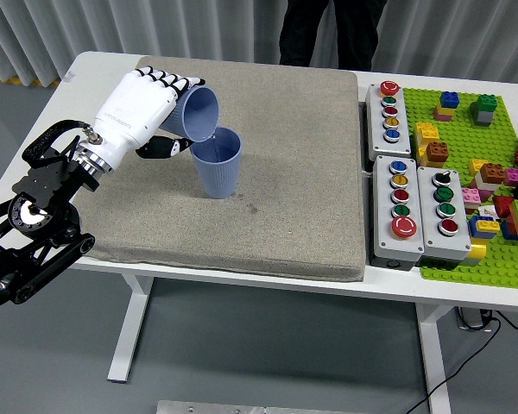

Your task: Pick cup pour cup place

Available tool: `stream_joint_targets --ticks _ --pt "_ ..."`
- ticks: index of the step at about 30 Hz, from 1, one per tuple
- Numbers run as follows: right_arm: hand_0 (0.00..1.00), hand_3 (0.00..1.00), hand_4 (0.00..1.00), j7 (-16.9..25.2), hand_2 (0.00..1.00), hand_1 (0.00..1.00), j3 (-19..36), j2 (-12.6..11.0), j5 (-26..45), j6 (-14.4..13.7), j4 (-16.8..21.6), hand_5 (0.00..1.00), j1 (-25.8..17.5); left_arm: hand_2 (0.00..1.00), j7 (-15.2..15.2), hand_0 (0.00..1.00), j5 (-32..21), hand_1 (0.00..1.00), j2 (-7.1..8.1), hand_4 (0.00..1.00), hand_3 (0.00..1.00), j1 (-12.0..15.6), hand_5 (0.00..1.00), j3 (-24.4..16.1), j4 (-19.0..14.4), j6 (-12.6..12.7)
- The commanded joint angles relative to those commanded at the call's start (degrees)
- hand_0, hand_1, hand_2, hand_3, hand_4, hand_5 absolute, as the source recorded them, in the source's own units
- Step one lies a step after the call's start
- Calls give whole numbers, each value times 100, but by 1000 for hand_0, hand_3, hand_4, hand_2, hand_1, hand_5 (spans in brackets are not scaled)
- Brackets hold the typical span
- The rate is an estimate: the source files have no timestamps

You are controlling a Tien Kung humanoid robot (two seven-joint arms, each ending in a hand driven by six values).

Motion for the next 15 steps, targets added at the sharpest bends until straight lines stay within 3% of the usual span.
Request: stream_joint_targets --ticks 15 --pt "694 600 25 -2 617 681 23 0 -33 3 0 188 -7 645 124 636 0 620 87 662 678 -102 100 198 61 182"
